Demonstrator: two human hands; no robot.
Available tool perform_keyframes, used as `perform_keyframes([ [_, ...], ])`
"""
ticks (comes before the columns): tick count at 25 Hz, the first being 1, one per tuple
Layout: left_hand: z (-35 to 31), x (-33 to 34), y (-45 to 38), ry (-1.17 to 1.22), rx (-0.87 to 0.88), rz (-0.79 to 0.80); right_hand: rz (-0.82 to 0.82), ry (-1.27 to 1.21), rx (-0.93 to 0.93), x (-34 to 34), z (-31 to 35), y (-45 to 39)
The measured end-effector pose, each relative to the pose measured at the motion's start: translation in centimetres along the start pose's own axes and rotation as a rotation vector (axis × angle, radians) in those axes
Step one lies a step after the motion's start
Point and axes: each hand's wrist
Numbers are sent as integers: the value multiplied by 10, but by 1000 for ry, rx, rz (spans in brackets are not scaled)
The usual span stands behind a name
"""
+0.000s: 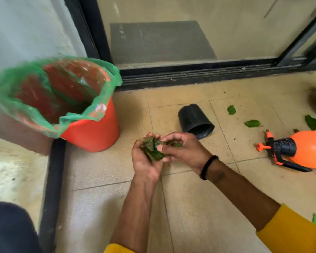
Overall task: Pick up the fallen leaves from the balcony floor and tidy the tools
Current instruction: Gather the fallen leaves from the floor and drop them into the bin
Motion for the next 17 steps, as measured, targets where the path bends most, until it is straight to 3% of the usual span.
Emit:
perform_keyframes([
  [3, -17, 82, 23, -96, 54, 106, -92, 205, -228, 22, 73, 28],
  [6, -59, 173, 50, -168, 246, 243, -64, 118, -409, 46, 155, 60],
  [8, -103, 218, 58, -276, 407, 255, 12, 27, -441, 73, 208, 69],
  [11, -182, 236, 50, -572, 609, 111, 199, -52, -302, 125, 258, 50],
  [13, -229, 214, 35, -833, 639, -18, 279, 28, -142, 154, 264, 23],
  [17, -273, 160, 20, -1225, 407, -103, 233, 296, 49, 181, 238, -31],
])
Point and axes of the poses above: each hand's wrist, its own y-axis away from the middle knuckle, its own x-axis out of the palm, z = x × y, and after that the axes turned 10 degrees about x, right-handed
